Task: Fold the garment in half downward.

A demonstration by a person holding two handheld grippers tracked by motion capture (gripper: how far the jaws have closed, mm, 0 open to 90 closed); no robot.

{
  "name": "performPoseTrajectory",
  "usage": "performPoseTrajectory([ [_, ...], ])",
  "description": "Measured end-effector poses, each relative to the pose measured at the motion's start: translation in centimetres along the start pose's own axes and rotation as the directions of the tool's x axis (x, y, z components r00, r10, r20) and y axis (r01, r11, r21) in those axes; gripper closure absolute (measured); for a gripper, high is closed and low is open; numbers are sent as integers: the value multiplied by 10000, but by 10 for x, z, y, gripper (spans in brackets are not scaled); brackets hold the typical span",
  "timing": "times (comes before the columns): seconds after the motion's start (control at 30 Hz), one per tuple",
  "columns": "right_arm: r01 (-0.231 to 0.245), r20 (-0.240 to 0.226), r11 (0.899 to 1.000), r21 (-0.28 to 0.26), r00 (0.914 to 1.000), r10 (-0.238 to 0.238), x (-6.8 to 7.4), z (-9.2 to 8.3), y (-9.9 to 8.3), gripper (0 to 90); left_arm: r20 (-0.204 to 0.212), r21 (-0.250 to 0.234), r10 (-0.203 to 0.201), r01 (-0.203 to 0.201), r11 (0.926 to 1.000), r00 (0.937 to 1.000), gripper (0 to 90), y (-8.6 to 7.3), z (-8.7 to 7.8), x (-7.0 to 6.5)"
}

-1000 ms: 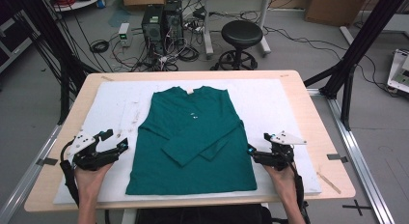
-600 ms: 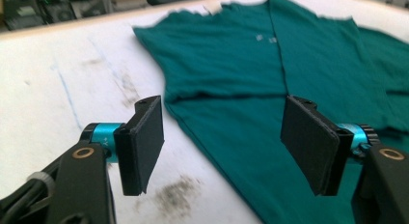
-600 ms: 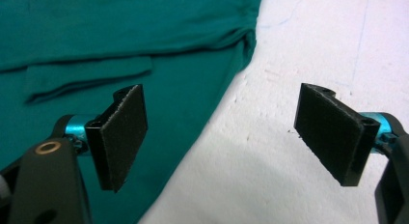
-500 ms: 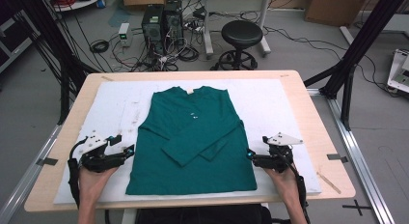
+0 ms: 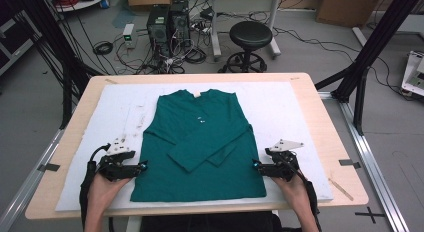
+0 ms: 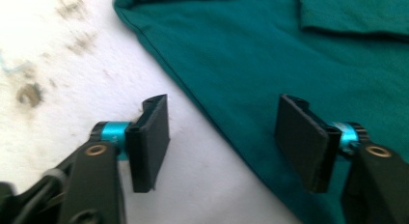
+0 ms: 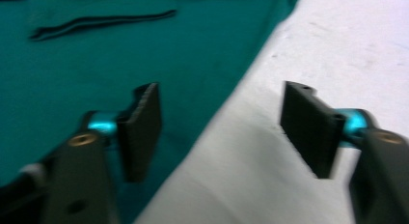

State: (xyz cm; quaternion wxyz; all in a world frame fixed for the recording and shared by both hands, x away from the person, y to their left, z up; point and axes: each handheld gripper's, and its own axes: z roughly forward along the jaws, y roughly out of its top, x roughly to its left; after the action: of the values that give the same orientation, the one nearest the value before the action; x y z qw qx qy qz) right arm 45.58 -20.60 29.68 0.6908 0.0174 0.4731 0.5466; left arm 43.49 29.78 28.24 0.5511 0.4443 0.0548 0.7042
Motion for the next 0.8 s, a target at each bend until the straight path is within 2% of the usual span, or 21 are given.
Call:
performPoseTrajectory([
  [0.03, 162, -13, 9997, 177, 9999, -161, 2, 2, 1, 406, 0, 10, -11, 11, 10000, 10000, 392, 0, 0, 0],
  [0.2, 160, -140, 9998, 144, 9998, -158, 5, 3, 2, 513, 183, -84, 204, -202, 9998, 9996, 506, -1, -1, -2],
  [0.33, 286, -467, 9996, 27, 9985, -285, 5, 3, 2, 727, 398, -335, 135, -122, 9994, 9991, 659, -3, -2, -2],
  [0.43, 322, -752, 9995, -20, 9966, -322, 4, 2, 1, 866, 801, -411, 0, 33, 9991, 9968, 823, -5, -2, -1],
  [0.53, 255, -728, 9997, 0, 9970, -255, 4, 1, 1, 886, 1000, -372, -44, 82, 9993, 9950, 865, -5, -3, -1],
  [0.63, 73, -901, 10000, -2, 9959, -73, 4, -4, -4, 888, 1189, -277, 217, -185, 9994, 9927, 867, -9, -8, -3],
  [0.67, 111, -954, 9999, -32, 9954, -113, 4, -6, -6, 888, 1302, -335, 207, -165, 9993, 9913, 866, -11, -11, -5],
  [0.8, 189, -1459, 9998, -29, 9891, -191, 13, -24, -21, 887, 1702, -369, 408, -350, 9987, 9846, 866, -26, -26, -15],
])
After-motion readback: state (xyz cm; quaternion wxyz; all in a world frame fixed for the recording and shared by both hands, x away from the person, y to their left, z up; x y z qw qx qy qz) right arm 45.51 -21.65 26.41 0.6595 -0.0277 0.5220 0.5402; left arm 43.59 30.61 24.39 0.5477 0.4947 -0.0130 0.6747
